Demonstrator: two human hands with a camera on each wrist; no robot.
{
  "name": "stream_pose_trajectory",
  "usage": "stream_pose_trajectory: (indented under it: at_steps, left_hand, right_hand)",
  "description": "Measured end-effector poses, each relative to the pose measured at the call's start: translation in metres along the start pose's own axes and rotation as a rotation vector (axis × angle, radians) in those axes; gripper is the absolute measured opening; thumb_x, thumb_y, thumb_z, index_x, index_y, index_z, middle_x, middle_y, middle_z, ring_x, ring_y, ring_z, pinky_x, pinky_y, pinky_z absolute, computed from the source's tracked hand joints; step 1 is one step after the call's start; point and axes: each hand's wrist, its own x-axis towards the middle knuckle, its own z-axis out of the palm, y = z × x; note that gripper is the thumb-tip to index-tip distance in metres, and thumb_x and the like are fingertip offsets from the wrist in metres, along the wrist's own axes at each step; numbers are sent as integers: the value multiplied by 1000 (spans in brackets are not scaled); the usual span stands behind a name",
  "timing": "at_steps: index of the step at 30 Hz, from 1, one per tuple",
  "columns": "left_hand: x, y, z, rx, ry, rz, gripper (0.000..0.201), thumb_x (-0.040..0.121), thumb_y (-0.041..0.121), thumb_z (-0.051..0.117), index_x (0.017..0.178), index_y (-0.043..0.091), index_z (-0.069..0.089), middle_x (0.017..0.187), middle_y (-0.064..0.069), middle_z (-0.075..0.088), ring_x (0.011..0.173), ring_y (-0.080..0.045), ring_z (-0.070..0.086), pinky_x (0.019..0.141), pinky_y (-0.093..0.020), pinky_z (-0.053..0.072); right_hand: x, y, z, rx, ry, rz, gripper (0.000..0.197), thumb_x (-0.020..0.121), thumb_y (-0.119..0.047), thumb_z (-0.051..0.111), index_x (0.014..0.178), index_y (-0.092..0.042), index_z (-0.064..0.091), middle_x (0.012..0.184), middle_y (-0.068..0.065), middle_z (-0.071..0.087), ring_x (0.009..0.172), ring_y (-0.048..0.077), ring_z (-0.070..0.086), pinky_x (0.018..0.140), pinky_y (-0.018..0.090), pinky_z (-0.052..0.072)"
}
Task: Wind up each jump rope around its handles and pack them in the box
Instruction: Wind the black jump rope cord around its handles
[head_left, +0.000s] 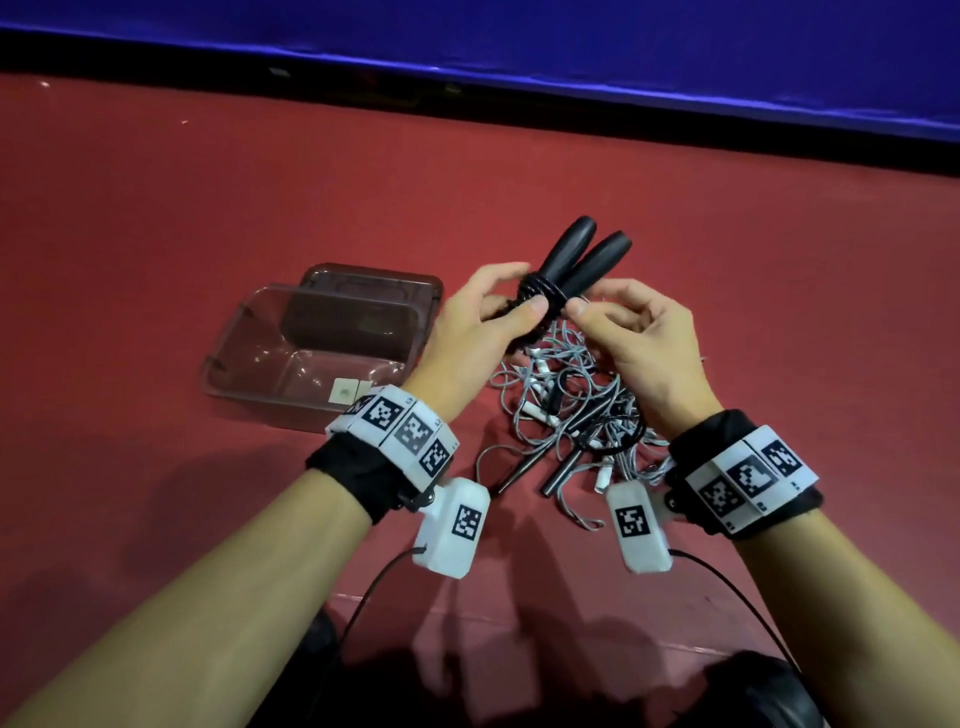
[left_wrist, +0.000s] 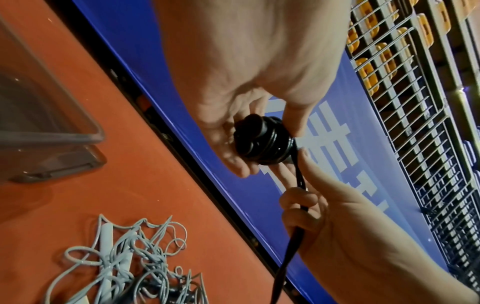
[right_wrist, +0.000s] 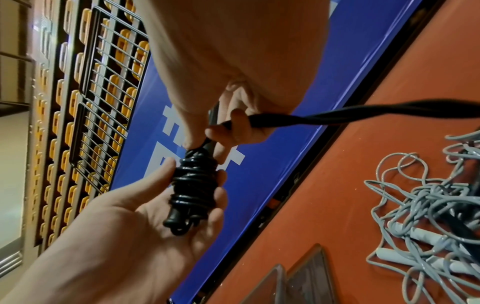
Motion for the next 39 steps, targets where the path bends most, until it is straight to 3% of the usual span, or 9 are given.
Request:
stream_pose_trajectory:
  at_steps: [4,7,15,19,24,27,31,34,39]
  left_hand:
    - [-6,4,3,-339,-27,-99,30,103,18,57,127,1,64,103,-18,70,71,-23,64,56,-32,48]
    - [-5,6,7,-464,-97,-202,39,105,27,48,125,-3,64,101,-14,70,68,-19,58,59,-30,44]
    - [-10,6,11,-548,-160,-396,38,97,30,47,109,0,66,81,-12,65,51,-21,48,54,-32,27]
    - [-9,4,8,-497,-204,-475,45,89,32,50,113,0,68,78,-9,64,54,-24,51,54,-33,31]
    - [1,0,1,111,59,5,29,85,40,63,111,30,72,102,5,74,93,-14,69,77,-26,51]
    - [-4,3,3,219,-81,233,36,90,30,71,125,29,65,116,6,72,109,-10,67,89,-26,53]
    - [-9,1,18,285,-23,281,39,85,19,81,120,29,67,109,17,72,103,6,65,84,-8,44]
    - [-7,0,18,181,93,294,38,84,18,82,113,39,68,107,20,74,106,-1,68,97,-21,50]
    - [0,6,7,-89,136,189,25,95,19,70,118,27,70,113,7,77,112,-10,70,102,-30,52]
  right_hand:
    - [2,-7,-5,-21,-95,-71,22,88,-4,75,109,-9,70,81,-2,76,71,2,66,69,15,50]
    - [3,-8,-8,5,-135,-47,16,86,-13,78,100,-15,73,90,16,73,79,14,67,75,24,54]
    - [-5,5,-6,43,-321,-6,46,86,-11,77,128,-11,61,119,3,69,76,9,65,72,23,53]
    - [-8,0,-1,76,-327,-11,39,84,-3,72,122,-4,65,104,7,71,76,7,69,67,17,54]
    - [-3,-1,-5,-54,-87,-44,22,79,-15,84,100,-13,79,95,-1,79,84,7,71,76,21,52]
    - [-2,-3,-3,-136,90,-66,22,74,-33,90,74,-18,75,73,-5,74,67,7,62,65,26,48]
    - [-4,-4,8,-85,171,-125,38,73,-35,90,72,-9,62,68,-3,57,67,11,52,66,30,44]
    - [-6,-10,8,-72,93,-97,31,83,-30,84,82,-3,67,73,3,63,68,16,54,67,35,44]
    - [-4,-17,-1,-83,-100,-133,18,87,-12,79,104,-10,77,85,6,76,74,8,62,71,24,50]
